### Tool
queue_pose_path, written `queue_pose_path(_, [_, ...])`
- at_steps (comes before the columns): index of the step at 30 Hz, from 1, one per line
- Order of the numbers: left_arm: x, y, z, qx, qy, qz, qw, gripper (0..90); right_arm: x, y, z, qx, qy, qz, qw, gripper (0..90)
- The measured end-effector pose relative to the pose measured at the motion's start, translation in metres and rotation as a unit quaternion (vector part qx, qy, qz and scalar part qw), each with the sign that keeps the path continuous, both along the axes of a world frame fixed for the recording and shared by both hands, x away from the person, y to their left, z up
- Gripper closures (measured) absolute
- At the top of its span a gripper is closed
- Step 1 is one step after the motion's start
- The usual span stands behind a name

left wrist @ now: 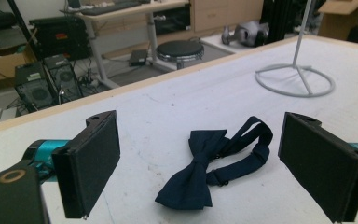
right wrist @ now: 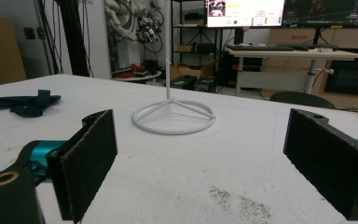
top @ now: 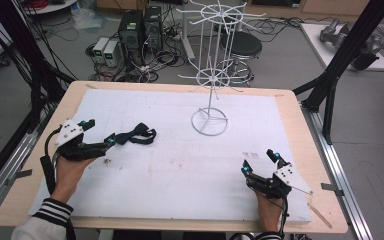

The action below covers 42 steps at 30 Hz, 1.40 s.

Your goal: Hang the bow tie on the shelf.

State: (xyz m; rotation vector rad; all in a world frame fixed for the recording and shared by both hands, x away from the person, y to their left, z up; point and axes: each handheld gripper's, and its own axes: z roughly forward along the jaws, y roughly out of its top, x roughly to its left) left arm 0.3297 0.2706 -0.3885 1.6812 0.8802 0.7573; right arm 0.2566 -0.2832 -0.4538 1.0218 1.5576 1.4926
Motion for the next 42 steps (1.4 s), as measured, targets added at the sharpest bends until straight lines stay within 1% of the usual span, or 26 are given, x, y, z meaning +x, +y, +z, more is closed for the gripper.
queue_pose_path(2, [0.005,-0.003,0.001,0.005,0.014,0.001,0.9999,13.3,0.000,0.000,0.000,-0.001,-0.001,0.000,1.0000,8.8])
queue_pose_path(8, [0.016,-0.008,0.003,0.018,0.035,0.000,0.9992,13.3,0.000,0.000,0.000,0.002,-0.001,-0.002,1.0000,8.8])
queue_pose_path(11, [0.021,-0.010,0.004,0.026,0.049,-0.002,0.9985,13.3,0.000,0.000,0.000,0.002,-0.001,-0.002,1.0000,8.8])
queue_pose_path(15, [0.031,-0.012,0.005,0.039,0.072,-0.011,0.9966,13.3,0.000,0.000,0.000,0.002,-0.001,-0.002,1.0000,8.8])
queue_pose_path(17, [0.037,-0.013,0.005,0.046,0.086,-0.014,0.9951,13.3,0.000,0.000,0.000,0.003,0.000,-0.003,1.0000,8.8])
queue_pose_path(20, [0.043,-0.015,0.005,0.051,0.097,-0.017,0.9938,13.3,0.000,-0.001,0.000,0.003,-0.001,-0.003,1.0000,8.8])
queue_pose_path(23, [0.049,-0.018,0.004,0.064,0.107,-0.019,0.9921,13.3,0.001,-0.001,0.000,0.004,0.000,-0.003,1.0000,8.8])
queue_pose_path(25, [0.052,-0.020,0.004,0.074,0.115,-0.025,0.9903,13.6,0.001,-0.001,0.000,0.004,0.000,-0.003,1.0000,8.8])
queue_pose_path(29, [0.062,-0.027,0.003,0.092,0.130,-0.028,0.9869,14.9,0.001,-0.001,0.000,0.004,0.000,-0.003,1.0000,8.8])
queue_pose_path(31, [0.067,-0.029,0.002,0.105,0.141,-0.028,0.9841,16.4,0.000,-0.001,0.000,0.006,0.002,-0.003,1.0000,8.8])
queue_pose_path(32, [0.070,-0.031,0.001,0.113,0.149,-0.028,0.9820,17.4,0.000,-0.001,0.000,0.006,0.002,-0.003,1.0000,8.8])
queue_pose_path(37, [0.078,-0.036,-0.001,0.119,0.163,-0.026,0.9791,17.5,0.000,-0.001,0.000,0.005,0.001,-0.003,1.0000,8.8])
queue_pose_path(38, [0.079,-0.037,-0.001,0.126,0.167,-0.027,0.9776,17.6,0.001,-0.001,0.000,0.005,0.000,-0.003,1.0000,8.8])
queue_pose_path(41, [0.081,-0.040,-0.003,0.137,0.175,-0.030,0.9745,18.9,0.001,-0.001,0.000,0.004,0.000,-0.003,1.0000,8.8])
queue_pose_path(42, [0.082,-0.040,-0.003,0.148,0.183,-0.035,0.9713,20.3,0.000,-0.001,0.000,0.004,0.000,-0.003,1.0000,8.8])
